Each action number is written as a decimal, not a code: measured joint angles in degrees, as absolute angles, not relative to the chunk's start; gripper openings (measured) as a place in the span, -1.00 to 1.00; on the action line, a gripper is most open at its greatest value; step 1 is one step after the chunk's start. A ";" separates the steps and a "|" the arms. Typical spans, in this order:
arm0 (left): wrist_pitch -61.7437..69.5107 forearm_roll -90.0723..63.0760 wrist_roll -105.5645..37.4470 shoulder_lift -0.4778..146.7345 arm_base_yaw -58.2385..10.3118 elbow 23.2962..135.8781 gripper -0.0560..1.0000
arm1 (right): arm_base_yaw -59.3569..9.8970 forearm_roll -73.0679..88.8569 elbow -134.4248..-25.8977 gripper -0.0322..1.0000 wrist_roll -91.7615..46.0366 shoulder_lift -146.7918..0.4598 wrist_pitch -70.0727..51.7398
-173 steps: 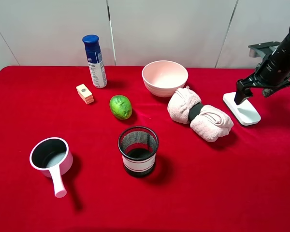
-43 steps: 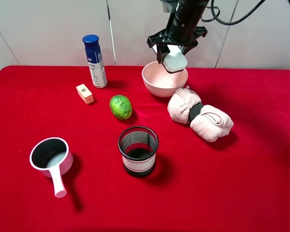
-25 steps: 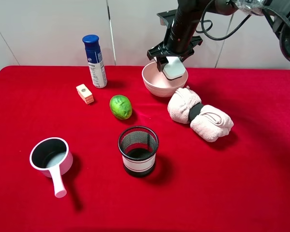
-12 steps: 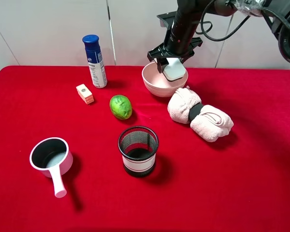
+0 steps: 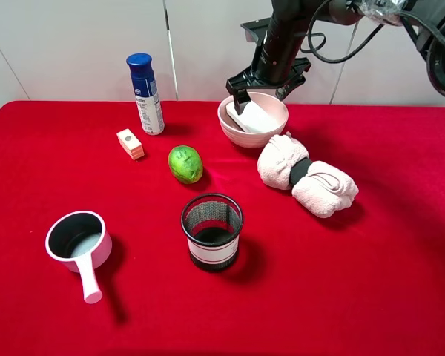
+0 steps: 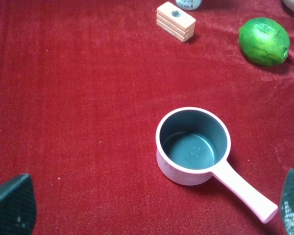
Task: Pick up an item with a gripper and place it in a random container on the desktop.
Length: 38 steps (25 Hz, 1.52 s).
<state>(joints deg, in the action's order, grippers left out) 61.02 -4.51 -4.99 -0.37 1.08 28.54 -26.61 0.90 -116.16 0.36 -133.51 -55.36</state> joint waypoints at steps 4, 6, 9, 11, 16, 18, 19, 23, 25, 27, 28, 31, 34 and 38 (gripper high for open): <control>61.02 -4.51 -4.99 -0.37 1.08 28.54 0.99 | -26.61 0.90 -116.75 0.41 0.36 -133.51 -56.01; 61.02 -4.51 -4.99 -0.37 1.08 28.54 0.99 | -26.61 0.90 -117.31 0.41 0.36 -133.42 -56.40; 61.02 -4.51 -4.99 -0.37 1.08 28.54 0.99 | -26.61 0.85 -118.28 0.41 0.00 -132.91 -57.72; 61.02 -4.51 -4.99 -0.37 1.08 28.54 0.99 | -26.61 0.85 -118.48 0.41 0.00 -132.26 -58.42; 61.02 -4.51 -4.99 -0.37 1.08 28.54 0.99 | -26.61 0.85 -118.84 0.41 -0.57 -130.09 -63.00; 61.02 -4.51 -4.99 -0.37 1.08 28.54 0.99 | -26.61 0.85 -118.84 0.41 -0.68 -129.05 -65.69; 61.02 -4.51 -4.99 -0.37 1.08 28.54 0.99 | -26.61 0.85 -118.95 0.41 -0.73 -128.54 -67.36; 61.02 -4.51 -4.99 -0.37 1.08 28.54 0.99 | -26.61 0.94 -118.95 0.41 -2.53 -126.46 -69.50; 61.02 -4.51 -4.99 -0.37 1.08 28.54 0.99 | -26.61 1.90 -118.95 0.41 -3.35 -125.16 -69.58; 61.02 -4.51 -4.99 -0.37 1.08 28.54 0.99 | -26.61 2.78 -118.95 0.41 -3.73 -123.74 -69.57; 61.02 -4.51 -4.99 -0.37 1.08 28.54 0.99 | -26.61 3.12 -118.88 0.41 -3.79 -122.96 -69.59; 61.02 -4.51 -4.99 -0.37 1.08 28.54 0.99 | -26.61 3.70 -117.14 0.41 -4.01 -120.45 -69.58; 61.02 -4.51 -4.99 -0.37 1.08 28.54 0.99 | -26.63 3.80 -112.67 0.41 -4.13 -117.07 -69.58; 61.02 -4.51 -4.99 -0.37 1.08 28.54 0.99 | -26.80 3.81 -104.11 0.41 -4.40 -111.40 -69.54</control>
<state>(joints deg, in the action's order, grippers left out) 61.02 -4.51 -4.99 -0.37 1.08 28.54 -26.80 3.81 -104.11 -4.40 -111.40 -69.54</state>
